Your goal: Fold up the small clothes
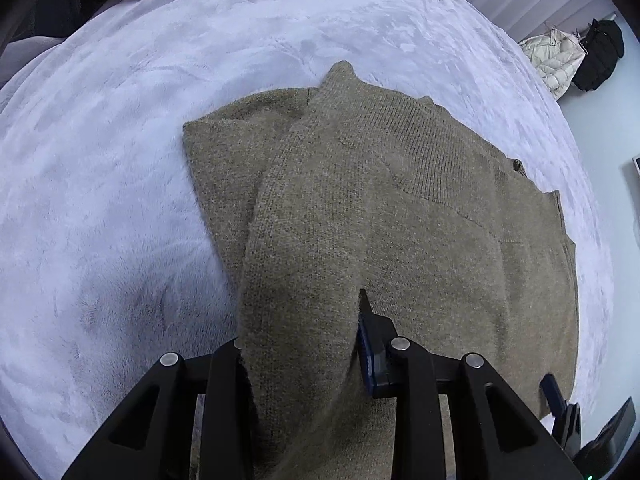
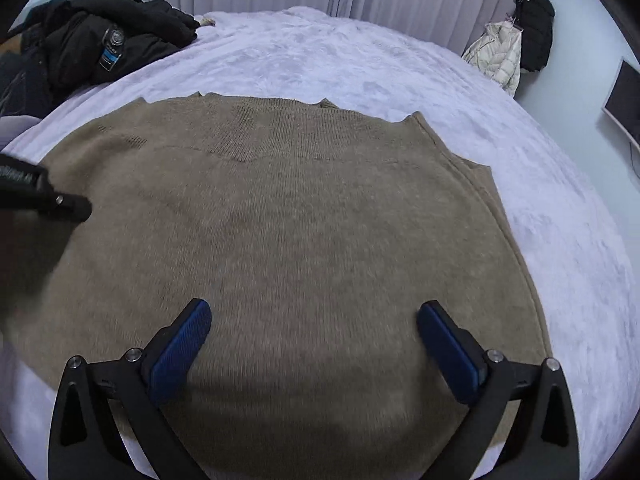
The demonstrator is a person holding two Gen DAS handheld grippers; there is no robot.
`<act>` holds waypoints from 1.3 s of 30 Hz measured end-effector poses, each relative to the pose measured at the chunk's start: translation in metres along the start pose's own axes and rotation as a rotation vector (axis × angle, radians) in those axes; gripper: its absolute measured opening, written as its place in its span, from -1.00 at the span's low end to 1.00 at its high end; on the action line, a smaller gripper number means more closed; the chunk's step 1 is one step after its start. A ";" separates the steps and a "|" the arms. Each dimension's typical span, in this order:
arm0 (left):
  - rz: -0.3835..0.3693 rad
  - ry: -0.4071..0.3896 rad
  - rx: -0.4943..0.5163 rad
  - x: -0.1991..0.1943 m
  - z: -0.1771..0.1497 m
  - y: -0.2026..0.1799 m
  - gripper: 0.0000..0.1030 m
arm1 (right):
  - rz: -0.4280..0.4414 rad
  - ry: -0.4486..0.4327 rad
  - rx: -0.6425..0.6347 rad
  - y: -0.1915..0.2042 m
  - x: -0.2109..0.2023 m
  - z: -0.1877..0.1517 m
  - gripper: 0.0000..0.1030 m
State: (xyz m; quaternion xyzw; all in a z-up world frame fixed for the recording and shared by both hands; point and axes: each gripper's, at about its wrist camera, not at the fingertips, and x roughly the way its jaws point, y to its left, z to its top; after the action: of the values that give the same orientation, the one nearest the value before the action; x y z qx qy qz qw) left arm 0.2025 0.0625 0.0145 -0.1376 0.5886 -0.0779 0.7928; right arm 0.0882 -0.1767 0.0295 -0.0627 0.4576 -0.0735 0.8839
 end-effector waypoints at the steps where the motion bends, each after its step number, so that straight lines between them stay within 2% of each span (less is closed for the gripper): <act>1: 0.014 0.000 0.003 -0.001 -0.001 -0.002 -0.39 | 0.017 0.027 0.000 -0.001 0.001 -0.007 1.00; 3: 0.044 -0.001 0.008 -0.006 -0.001 -0.008 -0.39 | 0.029 0.029 -0.016 -0.002 0.002 -0.009 1.00; 5: 0.079 -0.010 0.026 -0.013 -0.002 -0.015 -0.40 | 0.053 0.075 -0.044 -0.005 0.005 0.007 1.00; 7: 0.115 -0.016 0.041 -0.017 -0.003 -0.022 -0.40 | 0.046 0.018 -0.032 -0.011 -0.002 0.024 1.00; 9: 0.155 -0.015 0.057 -0.018 -0.004 -0.029 -0.40 | -0.004 -0.028 -0.023 -0.014 0.003 0.033 1.00; 11: 0.185 -0.003 0.054 -0.018 -0.003 -0.036 -0.42 | 0.010 0.066 -0.043 -0.011 0.034 0.032 1.00; 12: 0.202 -0.002 0.057 -0.020 -0.003 -0.040 -0.42 | 0.026 0.070 -0.060 -0.011 0.040 0.032 1.00; 15: 0.243 -0.004 0.058 -0.030 -0.003 -0.057 -0.44 | 0.085 0.056 -0.062 -0.031 0.021 0.038 1.00; 17: 0.258 0.002 0.059 -0.036 -0.002 -0.075 -0.46 | 0.064 0.003 -0.028 -0.057 0.007 0.034 1.00; 19: 0.297 -0.001 0.076 -0.044 -0.002 -0.102 -0.47 | 0.047 -0.001 -0.019 -0.079 0.004 0.027 1.00; 22: 0.334 -0.004 0.090 -0.054 -0.002 -0.148 -0.48 | 0.068 -0.009 -0.001 -0.113 -0.002 0.014 1.00; 26: 0.329 -0.015 0.111 -0.061 -0.001 -0.220 -0.48 | 0.085 -0.040 0.017 -0.147 -0.016 -0.004 1.00; 29: 0.346 -0.005 0.171 -0.041 -0.009 -0.276 -0.48 | 0.099 -0.062 0.051 -0.174 -0.022 -0.014 1.00; 32: 0.375 0.058 0.197 0.006 -0.018 -0.320 -0.47 | 0.095 -0.074 0.088 -0.199 -0.025 -0.022 1.00; 36: 0.501 0.083 0.282 0.063 -0.037 -0.356 -0.45 | 0.102 -0.053 0.132 -0.222 -0.017 -0.034 1.00; 38: 0.573 0.050 0.355 0.069 -0.047 -0.370 -0.37 | 0.116 -0.035 0.149 -0.225 -0.011 -0.037 1.00; 39: 0.571 0.052 0.382 0.067 -0.049 -0.375 -0.25 | 0.126 -0.028 0.152 -0.226 -0.008 -0.039 1.00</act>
State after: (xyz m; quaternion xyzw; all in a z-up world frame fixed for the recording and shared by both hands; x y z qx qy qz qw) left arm 0.1896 -0.3192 0.0566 0.1857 0.5983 0.0347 0.7787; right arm 0.0349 -0.3984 0.0538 0.0325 0.4412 -0.0513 0.8953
